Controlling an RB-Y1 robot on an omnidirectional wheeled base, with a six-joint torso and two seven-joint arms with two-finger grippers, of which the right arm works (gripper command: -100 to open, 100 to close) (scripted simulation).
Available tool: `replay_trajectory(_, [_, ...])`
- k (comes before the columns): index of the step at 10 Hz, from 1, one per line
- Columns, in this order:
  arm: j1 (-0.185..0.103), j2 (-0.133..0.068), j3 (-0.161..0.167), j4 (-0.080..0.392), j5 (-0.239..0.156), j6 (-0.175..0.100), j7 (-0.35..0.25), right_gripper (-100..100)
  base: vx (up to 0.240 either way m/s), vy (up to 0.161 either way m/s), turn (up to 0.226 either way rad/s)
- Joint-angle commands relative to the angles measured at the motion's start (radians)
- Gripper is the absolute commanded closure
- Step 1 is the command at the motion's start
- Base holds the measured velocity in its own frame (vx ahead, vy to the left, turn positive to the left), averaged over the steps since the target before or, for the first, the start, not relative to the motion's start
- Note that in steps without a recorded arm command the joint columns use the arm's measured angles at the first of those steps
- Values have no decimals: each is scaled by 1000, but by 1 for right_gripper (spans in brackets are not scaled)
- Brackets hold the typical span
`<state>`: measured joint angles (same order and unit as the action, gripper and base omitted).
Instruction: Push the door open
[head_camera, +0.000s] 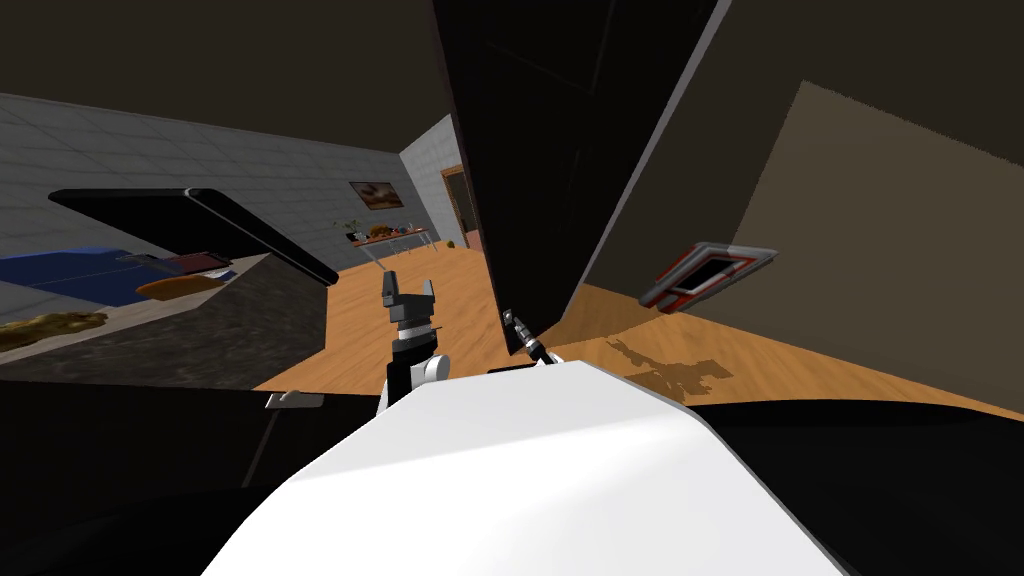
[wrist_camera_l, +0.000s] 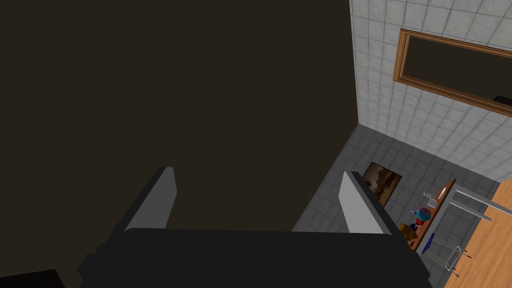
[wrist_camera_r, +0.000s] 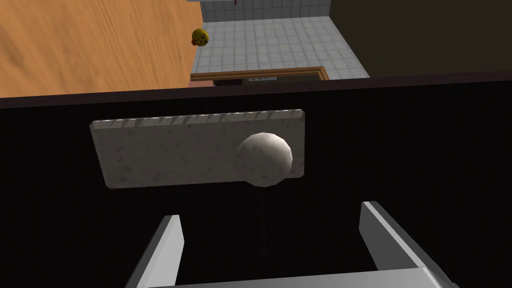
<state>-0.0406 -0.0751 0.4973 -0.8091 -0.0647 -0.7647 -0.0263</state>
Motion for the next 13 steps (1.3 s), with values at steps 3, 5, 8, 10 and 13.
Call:
replay_trajectory(3, [0, 8, -8, 10, -1, -13, 7, -100, 162, 104, 25])
replay_trajectory(5, [0, 10, -9, 11, -1, -14, 7, -100, 114, 50, 5])
replay_trajectory(8, [0, 10, -9, 11, -1, -14, 7, 100, -19, -8, 8])
replay_trajectory(10, [0, 10, -9, 11, -1, -14, 7, 100, -4, -2, -1])
replay_trajectory(13, [-3, 3, -33, 18, -8, -11, 14, 100, 78, 49, -26])
